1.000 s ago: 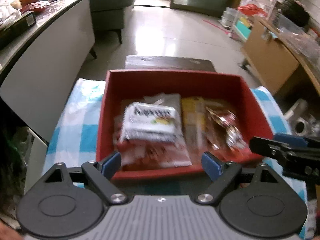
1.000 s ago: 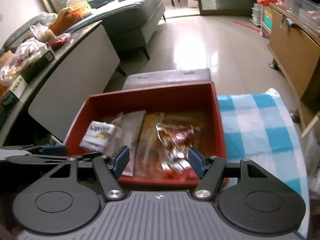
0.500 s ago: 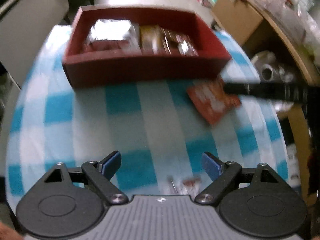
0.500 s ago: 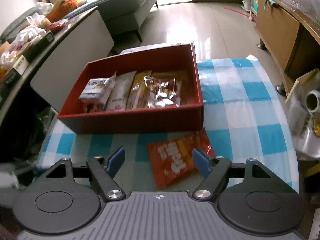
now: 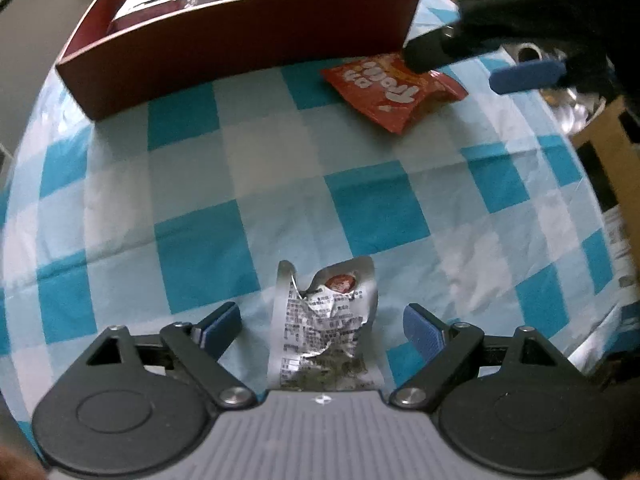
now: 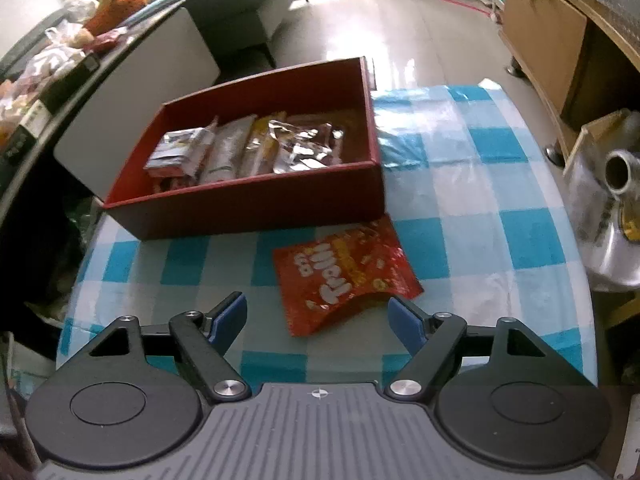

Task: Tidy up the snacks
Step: 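Grasp silver wrapper with left tool while right tool grasps red Trolli bag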

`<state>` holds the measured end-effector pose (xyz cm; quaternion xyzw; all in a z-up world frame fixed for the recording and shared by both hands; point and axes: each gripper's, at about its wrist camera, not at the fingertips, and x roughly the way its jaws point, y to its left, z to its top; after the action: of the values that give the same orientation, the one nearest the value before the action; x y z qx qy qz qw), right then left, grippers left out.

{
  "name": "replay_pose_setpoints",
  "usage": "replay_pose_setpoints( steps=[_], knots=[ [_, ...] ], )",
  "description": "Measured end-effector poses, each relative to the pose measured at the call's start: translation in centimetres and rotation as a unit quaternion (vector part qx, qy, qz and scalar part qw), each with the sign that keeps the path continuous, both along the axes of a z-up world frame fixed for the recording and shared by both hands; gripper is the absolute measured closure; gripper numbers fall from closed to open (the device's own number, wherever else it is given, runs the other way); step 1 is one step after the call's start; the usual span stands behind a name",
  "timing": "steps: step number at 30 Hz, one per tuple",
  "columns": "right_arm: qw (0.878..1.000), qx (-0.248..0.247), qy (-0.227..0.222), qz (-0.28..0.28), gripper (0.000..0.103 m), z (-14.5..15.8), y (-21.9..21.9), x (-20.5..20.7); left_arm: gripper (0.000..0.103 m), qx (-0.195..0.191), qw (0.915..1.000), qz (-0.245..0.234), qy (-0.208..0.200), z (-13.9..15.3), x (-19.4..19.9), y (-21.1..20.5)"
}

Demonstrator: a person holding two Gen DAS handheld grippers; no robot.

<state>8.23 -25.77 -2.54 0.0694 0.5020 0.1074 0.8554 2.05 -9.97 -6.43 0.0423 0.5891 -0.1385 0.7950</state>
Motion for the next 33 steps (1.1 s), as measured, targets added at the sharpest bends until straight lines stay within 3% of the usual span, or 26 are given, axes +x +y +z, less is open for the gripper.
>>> replay_pose_setpoints(
  steps=[1, 3, 5, 11, 17, 19, 23, 29, 33],
  knots=[
    [1.000, -0.001, 0.003, -0.004, 0.019, -0.2, -0.2, 0.2, 0.023, 0.004, 1.0000, 0.000, -0.004, 0.0, -0.2, 0.0],
    [1.000, 0.000, 0.010, -0.014, 0.019, -0.7, -0.6, 0.8, 0.037, 0.020, 0.9997, -0.003, -0.016, 0.2, -0.3, 0.0],
    [0.999, 0.007, 0.018, -0.028, 0.017, -1.1, -1.1, 1.7, 0.056, 0.024, 0.9993, -0.005, -0.027, 0.6, -0.5, 0.4],
    [0.996, 0.035, 0.046, -0.071, 0.017, -2.8, -1.4, 4.6, 0.058, -0.007, 0.9998, 0.012, -0.013, 1.0, 0.2, 2.7],
    [0.998, -0.014, 0.053, -0.029, 0.011, -4.5, 1.7, 6.3, 0.061, -0.027, 0.9995, 0.015, -0.002, 1.0, 0.5, 3.9],
    [0.998, -0.027, 0.060, 0.001, 0.000, -5.0, 2.6, 6.5, 0.061, -0.029, 0.9995, 0.014, 0.000, 1.0, 0.5, 4.1],
    [0.995, -0.075, 0.053, 0.031, 0.000, -5.7, 4.1, 6.1, 0.061, -0.034, 0.9993, 0.014, 0.007, 0.9, 0.4, 4.4],
    [0.997, -0.053, 0.048, 0.019, 0.000, -4.0, 2.2, 6.3, 0.060, -0.045, 0.9989, 0.007, 0.006, 1.0, 0.7, 4.6],
    [0.994, -0.078, 0.072, 0.020, 0.000, -5.5, 1.7, 7.2, 0.060, -0.042, 0.9990, 0.009, 0.017, 0.5, 0.9, 4.4]
  ],
)
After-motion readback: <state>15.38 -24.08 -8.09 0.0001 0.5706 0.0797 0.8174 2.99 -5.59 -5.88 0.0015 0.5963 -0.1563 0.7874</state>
